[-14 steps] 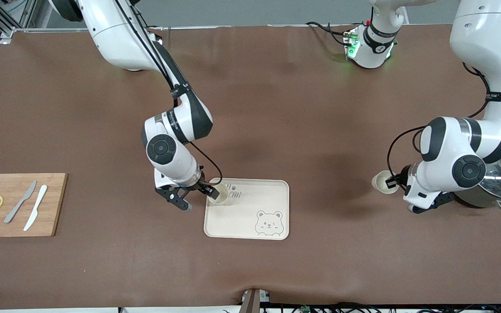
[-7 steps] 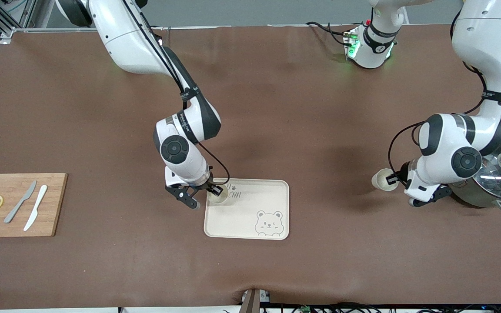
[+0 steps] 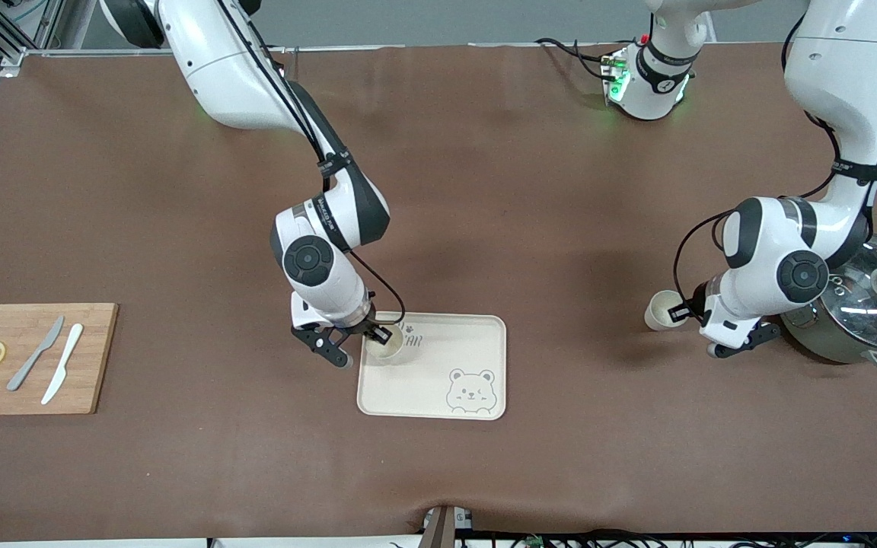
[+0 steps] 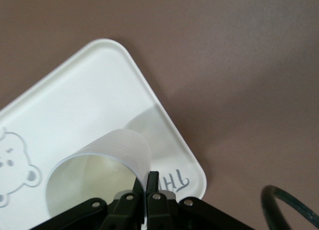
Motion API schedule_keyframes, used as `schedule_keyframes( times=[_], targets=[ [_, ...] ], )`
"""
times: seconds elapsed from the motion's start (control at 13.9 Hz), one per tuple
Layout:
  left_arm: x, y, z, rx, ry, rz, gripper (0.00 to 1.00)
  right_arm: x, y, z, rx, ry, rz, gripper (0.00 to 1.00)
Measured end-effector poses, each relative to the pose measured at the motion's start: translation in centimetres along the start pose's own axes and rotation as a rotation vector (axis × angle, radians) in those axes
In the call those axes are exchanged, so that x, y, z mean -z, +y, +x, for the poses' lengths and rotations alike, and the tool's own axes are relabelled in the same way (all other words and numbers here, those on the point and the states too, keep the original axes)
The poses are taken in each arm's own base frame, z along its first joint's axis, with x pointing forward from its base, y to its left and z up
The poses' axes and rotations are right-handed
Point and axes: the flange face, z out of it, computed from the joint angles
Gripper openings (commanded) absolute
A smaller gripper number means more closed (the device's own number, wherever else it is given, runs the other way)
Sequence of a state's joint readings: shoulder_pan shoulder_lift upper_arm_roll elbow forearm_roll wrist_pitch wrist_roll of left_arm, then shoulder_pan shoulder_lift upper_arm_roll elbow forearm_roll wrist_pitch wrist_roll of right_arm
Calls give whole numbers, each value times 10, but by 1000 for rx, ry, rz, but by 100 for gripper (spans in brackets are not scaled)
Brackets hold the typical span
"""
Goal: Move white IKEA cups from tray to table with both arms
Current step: 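Carry the cup toward the pot while the right gripper lifts the other cup, then lower both cups onto the table and open both grippers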
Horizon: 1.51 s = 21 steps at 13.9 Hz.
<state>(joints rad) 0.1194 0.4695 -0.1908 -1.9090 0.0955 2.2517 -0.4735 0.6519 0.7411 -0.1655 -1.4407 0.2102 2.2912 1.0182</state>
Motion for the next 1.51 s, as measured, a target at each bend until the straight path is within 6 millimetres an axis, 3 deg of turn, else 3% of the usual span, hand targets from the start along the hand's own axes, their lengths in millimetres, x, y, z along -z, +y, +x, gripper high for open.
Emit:
schedule_keyframes(
  times=[0.14, 0.29, 0.5, 0.65, 0.86, 1.22, 1.37, 1.51],
  targets=[
    [20, 0, 2, -1, 25, -5, 100, 20, -3, 10, -9, -5, -5, 0],
    [53, 0, 3, 2, 38, 0, 100, 55, 12, 39, -4, -36, -45, 0],
    [106, -1, 5, 8, 17, 25, 100, 122, 67, 93, 74, -130, -117, 0],
    [139, 7, 7, -1, 20, 24, 100, 149, 105, 122, 117, -156, -114, 0],
    [191, 24, 3, -25, 50, 7, 100, 152, 177, 155, 231, -212, -112, 0],
    [264, 22, -15, -26, 147, -19, 100, 144, 321, 208, 393, -272, -61, 0],
    [290, 23, -30, -33, 181, -26, 100, 132, 363, 212, 412, -283, -57, 0],
    [312, 21, -45, -37, 199, -23, 100, 112, 392, 209, 441, -276, -56, 0]
  ],
)
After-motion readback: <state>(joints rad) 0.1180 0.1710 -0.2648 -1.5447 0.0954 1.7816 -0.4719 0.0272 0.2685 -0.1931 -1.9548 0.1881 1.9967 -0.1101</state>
